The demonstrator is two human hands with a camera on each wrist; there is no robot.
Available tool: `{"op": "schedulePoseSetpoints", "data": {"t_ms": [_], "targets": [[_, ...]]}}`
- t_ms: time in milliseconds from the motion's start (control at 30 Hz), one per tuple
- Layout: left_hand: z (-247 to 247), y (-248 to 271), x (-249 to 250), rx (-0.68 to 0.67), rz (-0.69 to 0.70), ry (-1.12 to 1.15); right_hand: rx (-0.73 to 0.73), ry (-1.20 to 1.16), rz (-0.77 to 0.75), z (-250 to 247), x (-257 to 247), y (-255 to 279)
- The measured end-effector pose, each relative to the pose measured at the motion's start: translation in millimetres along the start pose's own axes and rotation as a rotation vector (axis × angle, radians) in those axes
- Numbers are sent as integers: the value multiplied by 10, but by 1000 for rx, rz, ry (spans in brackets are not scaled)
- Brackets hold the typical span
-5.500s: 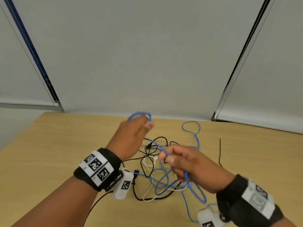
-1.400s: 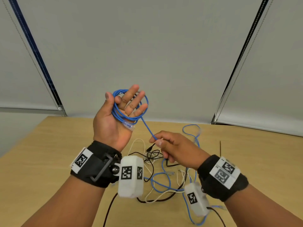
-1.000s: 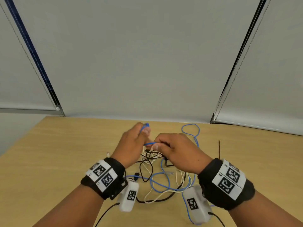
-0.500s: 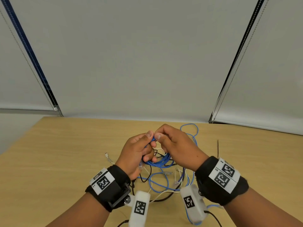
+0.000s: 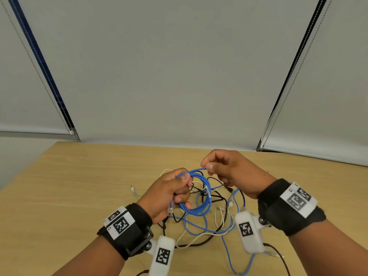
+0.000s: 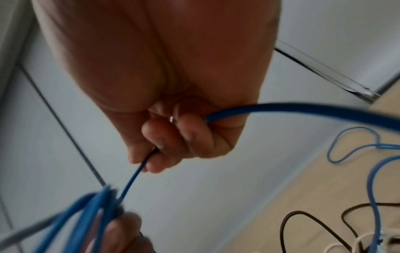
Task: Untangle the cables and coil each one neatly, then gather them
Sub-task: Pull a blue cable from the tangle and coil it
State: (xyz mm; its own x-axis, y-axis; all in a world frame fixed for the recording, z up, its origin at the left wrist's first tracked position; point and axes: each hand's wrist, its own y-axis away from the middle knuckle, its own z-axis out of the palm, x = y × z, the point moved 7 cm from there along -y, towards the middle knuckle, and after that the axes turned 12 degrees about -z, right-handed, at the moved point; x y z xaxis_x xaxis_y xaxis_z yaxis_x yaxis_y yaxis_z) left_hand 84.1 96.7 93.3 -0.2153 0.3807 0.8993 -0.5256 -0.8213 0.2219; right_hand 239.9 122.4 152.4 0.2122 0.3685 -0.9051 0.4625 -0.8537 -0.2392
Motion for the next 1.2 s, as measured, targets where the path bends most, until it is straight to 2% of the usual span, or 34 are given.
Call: {"op": "schedulePoseSetpoints", "data": {"t_ms": [100, 167, 233, 333, 433, 533, 567, 633, 700, 767, 867, 933, 1067, 1200], "targets": [[43, 10, 11, -63, 13, 203, 105, -99, 42, -94, 137, 37], [53, -10, 35, -47, 46, 274, 149, -154, 91, -24, 258, 87], [71, -36, 55, -23, 71, 284, 142, -256, 180, 132, 391, 145], [113, -63, 55, -1, 89, 233, 59, -355, 310, 340, 525, 243], [-5, -65, 64, 171, 134, 158, 103, -216, 322, 278, 504, 259], [-167, -59, 65, 366, 163, 99, 290, -80, 161, 49, 328, 218], [-197, -57, 61, 406, 165, 83, 301, -69, 107, 25, 256, 202], [-216, -46, 53, 457, 175, 60, 204, 34, 49, 108, 135, 169], [-186, -42, 52, 466, 196, 34, 61, 252, 67, 261, 122, 160], [-124, -52, 43, 446, 207, 4, 12, 399, 90, 351, 159, 143], [-39, -54, 25, 414, 206, -43, -22, 217, 181, 479, 261, 162], [-35, -37, 55, 440, 238, -138, 24, 23, 208, 503, 287, 183], [-182, -38, 156, 602, 279, -423, 119, -151, 186, 480, 272, 181], [-410, -48, 203, 730, 291, -577, 209, -261, 235, 380, 303, 203]]}}
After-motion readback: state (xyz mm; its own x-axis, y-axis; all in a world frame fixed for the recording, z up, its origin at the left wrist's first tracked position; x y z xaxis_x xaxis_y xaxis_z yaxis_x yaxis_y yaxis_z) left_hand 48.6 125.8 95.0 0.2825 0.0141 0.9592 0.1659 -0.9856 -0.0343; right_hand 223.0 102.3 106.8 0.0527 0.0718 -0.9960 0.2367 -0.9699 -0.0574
